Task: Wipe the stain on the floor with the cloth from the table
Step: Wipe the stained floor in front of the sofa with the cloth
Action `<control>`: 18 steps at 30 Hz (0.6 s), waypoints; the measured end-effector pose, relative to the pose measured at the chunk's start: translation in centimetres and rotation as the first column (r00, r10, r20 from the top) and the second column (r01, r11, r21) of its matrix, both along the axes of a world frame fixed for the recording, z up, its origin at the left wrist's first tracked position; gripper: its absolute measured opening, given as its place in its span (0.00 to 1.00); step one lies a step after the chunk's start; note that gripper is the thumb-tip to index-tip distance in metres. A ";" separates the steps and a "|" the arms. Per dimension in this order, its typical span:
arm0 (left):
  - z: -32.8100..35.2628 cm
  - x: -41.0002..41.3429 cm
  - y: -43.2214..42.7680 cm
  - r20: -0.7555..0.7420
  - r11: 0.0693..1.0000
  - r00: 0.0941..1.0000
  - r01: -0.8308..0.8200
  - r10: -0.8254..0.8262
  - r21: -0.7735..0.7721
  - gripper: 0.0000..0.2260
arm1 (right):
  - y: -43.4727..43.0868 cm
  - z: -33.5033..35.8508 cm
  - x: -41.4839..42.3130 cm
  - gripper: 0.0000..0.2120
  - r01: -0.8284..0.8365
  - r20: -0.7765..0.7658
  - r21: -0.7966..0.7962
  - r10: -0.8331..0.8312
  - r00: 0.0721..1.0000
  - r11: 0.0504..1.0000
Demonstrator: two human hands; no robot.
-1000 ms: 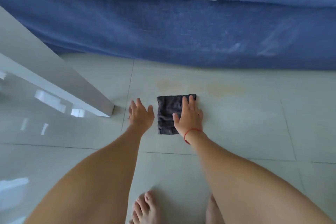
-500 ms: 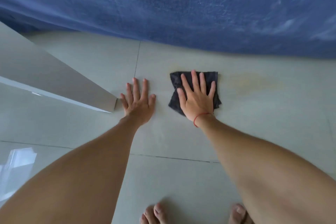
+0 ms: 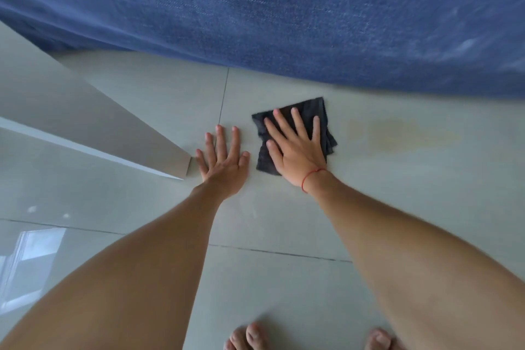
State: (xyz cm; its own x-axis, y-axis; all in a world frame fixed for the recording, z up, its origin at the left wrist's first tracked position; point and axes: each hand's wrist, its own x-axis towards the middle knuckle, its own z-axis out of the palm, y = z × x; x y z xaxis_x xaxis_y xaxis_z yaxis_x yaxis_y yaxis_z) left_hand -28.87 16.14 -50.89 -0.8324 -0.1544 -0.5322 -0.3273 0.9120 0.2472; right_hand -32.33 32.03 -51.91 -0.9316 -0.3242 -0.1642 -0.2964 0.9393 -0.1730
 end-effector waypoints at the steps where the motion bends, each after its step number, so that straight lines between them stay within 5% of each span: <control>1: 0.1 0.0 0.0 0.004 1.000 1.000 -0.001 0.001 0.004 0.26 | 0.4 0.1 1.7 0.25 -0.020 -0.008 -0.014 0.020 1.000 1.000; 8: 0.6 0.0 0.1 0.015 1.000 1.000 0.002 -0.002 0.008 0.27 | 3.7 -0.1 12.0 0.22 0.007 -0.014 -0.074 -0.008 1.000 0.997; 18: -0.1 0.0 0.3 -0.008 1.000 1.000 -0.008 0.008 -0.029 0.26 | 0.4 -0.1 -0.1 0.24 0.186 0.062 -0.045 -0.183 0.981 0.982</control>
